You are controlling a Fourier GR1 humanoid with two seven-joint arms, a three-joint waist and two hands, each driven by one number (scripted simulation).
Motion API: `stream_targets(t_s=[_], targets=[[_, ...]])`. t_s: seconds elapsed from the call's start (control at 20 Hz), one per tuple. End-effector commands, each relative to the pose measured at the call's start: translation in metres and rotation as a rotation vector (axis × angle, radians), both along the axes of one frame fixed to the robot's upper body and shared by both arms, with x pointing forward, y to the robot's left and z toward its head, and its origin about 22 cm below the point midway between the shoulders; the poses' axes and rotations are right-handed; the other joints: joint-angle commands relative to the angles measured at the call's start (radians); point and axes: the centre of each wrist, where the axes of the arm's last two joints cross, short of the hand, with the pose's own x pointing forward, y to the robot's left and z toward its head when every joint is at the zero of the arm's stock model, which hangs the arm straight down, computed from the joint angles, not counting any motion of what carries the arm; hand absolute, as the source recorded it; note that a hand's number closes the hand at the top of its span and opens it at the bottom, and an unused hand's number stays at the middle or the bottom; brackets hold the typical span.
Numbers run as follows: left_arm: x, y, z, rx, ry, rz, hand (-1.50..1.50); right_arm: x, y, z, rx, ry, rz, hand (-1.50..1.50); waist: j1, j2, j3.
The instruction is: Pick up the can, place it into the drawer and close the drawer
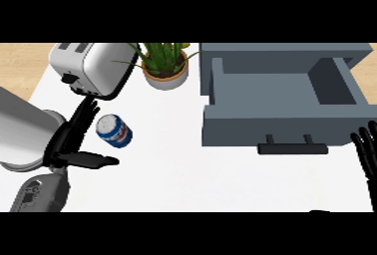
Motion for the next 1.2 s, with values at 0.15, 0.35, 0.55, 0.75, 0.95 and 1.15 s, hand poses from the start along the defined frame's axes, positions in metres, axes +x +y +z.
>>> stream_targets(t_s=[0.15, 0.35, 0.55, 0.75, 0.95, 1.15], targets=[[0.021, -0.01, -0.021, 0.005, 0.008, -0.002, -1.5, 0.006, 0.01, 0.005, 0.007, 0.004, -0.004, -1.5, -0.003, 0.001, 0.0], [0.015, 0.028, -0.027, -0.005, 0.033, 0.022, -1.5, 0.009, 0.004, 0.004, -0.004, -0.01, 0.001, -1.5, -0.002, 0.001, 0.0], [0.011, 0.022, -0.043, -0.014, 0.043, 0.023, -1.5, -0.003, -0.001, -0.007, 0.004, -0.01, -0.005, -1.5, -0.003, 0.001, 0.0], [-0.003, 0.037, -0.05, -0.035, 0.068, 0.019, -1.5, -0.012, 0.021, 0.006, 0.007, -0.014, -0.006, -1.5, -0.003, 0.0, 0.0], [0.008, 0.025, -0.056, -0.007, 0.077, 0.025, -1.5, -0.002, -0.001, 0.031, 0.005, -0.037, -0.004, -1.5, -0.003, 0.001, 0.0], [0.002, 0.019, -0.07, -0.033, 0.061, 0.007, -1.5, 0.003, -0.003, 0.017, 0.037, -0.025, -0.021, -1.5, -0.003, 0.001, 0.0]])
